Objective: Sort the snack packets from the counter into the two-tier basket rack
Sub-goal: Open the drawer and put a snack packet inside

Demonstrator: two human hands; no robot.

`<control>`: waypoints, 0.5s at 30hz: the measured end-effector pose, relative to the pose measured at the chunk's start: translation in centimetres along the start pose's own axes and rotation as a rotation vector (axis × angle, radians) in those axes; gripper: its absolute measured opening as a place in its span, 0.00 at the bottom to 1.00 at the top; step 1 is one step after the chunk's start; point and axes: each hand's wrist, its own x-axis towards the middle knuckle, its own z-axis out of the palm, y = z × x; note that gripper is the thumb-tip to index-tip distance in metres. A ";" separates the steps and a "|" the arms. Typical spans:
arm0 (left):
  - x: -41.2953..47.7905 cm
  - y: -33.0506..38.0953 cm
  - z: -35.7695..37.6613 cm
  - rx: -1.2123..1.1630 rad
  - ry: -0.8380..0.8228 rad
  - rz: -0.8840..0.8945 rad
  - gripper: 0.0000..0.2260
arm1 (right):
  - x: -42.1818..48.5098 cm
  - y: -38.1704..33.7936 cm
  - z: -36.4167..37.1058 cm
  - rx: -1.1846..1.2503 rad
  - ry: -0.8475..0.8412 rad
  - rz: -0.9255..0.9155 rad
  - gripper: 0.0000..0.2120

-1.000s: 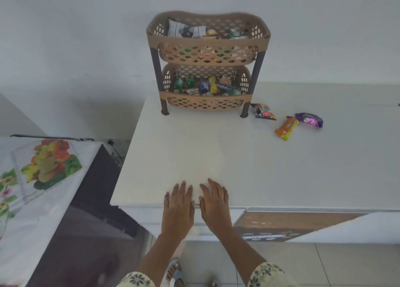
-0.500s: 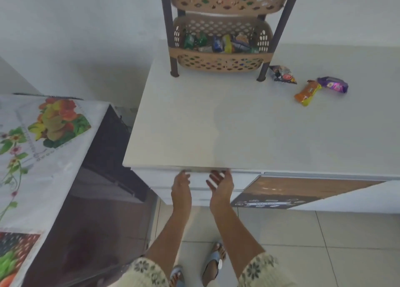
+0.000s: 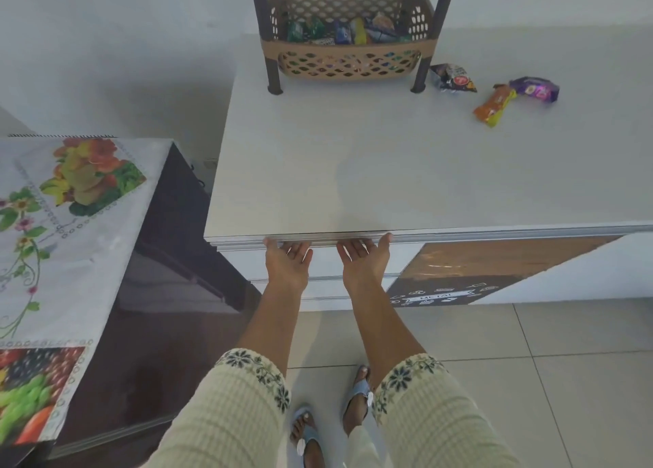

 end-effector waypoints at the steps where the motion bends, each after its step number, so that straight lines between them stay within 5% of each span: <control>1: -0.1 0.1 -0.1 0.019 -0.003 0.001 0.24 | -0.1 0.2 -0.1 -0.018 0.004 -0.012 0.23; 15: -1.7 -0.3 -3.9 0.242 0.028 -0.007 0.18 | -2.1 1.7 -3.3 -0.216 0.101 -0.121 0.16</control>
